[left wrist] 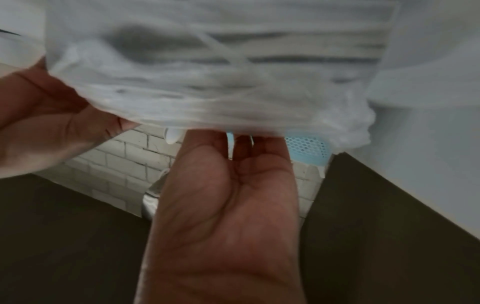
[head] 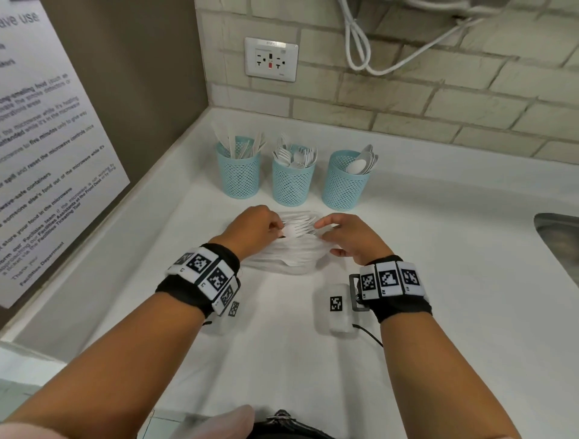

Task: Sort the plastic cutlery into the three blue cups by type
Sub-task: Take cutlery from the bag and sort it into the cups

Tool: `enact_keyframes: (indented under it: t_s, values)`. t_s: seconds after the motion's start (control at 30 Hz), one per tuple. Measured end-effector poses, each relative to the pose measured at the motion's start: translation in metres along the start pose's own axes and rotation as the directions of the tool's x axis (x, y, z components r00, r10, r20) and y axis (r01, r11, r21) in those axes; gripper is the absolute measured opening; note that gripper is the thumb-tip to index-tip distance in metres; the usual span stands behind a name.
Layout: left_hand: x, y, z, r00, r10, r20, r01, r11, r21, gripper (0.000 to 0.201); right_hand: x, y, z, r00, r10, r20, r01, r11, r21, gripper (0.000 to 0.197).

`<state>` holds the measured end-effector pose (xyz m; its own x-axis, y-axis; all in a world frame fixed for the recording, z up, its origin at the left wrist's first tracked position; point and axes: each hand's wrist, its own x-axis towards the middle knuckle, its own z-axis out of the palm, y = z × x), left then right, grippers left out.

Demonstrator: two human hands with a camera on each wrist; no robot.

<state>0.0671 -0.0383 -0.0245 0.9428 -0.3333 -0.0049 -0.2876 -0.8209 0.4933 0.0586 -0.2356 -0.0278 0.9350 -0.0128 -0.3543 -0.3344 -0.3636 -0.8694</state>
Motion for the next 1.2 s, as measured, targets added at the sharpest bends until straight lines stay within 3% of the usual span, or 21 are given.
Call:
enact_keyframes:
  t_s: [0.1, 0.3, 0.47, 0.7, 0.83, 0.97, 1.2]
  values:
    - [0.001, 0.001, 0.001, 0.998, 0.000, 0.067, -0.005, 0.997, 0.078, 0.031, -0.004, 0.004, -0.003, 1.000, -0.010, 0.018, 0.011, 0.996, -0.085, 0.024]
    - [-0.003, 0.002, -0.003, 0.991, -0.015, 0.130, -0.014, 0.976, 0.219, 0.025, -0.006, 0.008, 0.001, 0.998, -0.068, 0.005, 0.069, 0.997, -0.041, 0.026]
    - [-0.006, 0.002, -0.001, 0.972, -0.025, 0.232, -0.053, 0.944, 0.326, 0.036, -0.008, 0.007, 0.003, 0.992, -0.111, -0.062, 0.109, 0.994, -0.032, 0.029]
    - [-0.012, 0.001, 0.000, 0.966, 0.043, 0.257, -0.137, 0.922, 0.362, 0.041, -0.003, 0.008, 0.007, 0.975, -0.149, -0.166, 0.144, 0.989, -0.040, 0.029]
    - [-0.012, 0.004, 0.001, 0.972, 0.121, 0.200, -0.196, 0.889, 0.415, 0.034, -0.001, 0.008, 0.005, 0.961, -0.165, -0.221, 0.156, 0.986, -0.056, 0.028]
    - [-0.010, -0.003, 0.004, 0.980, 0.096, 0.173, -0.155, 0.917, 0.367, 0.034, 0.000, 0.009, 0.003, 0.962, -0.160, -0.220, 0.151, 0.987, -0.055, 0.027]
    - [-0.003, -0.011, 0.001, 0.990, -0.013, 0.138, 0.003, 0.998, 0.071, 0.048, -0.001, 0.011, 0.003, 0.965, -0.160, -0.206, 0.156, 0.987, -0.037, 0.025]
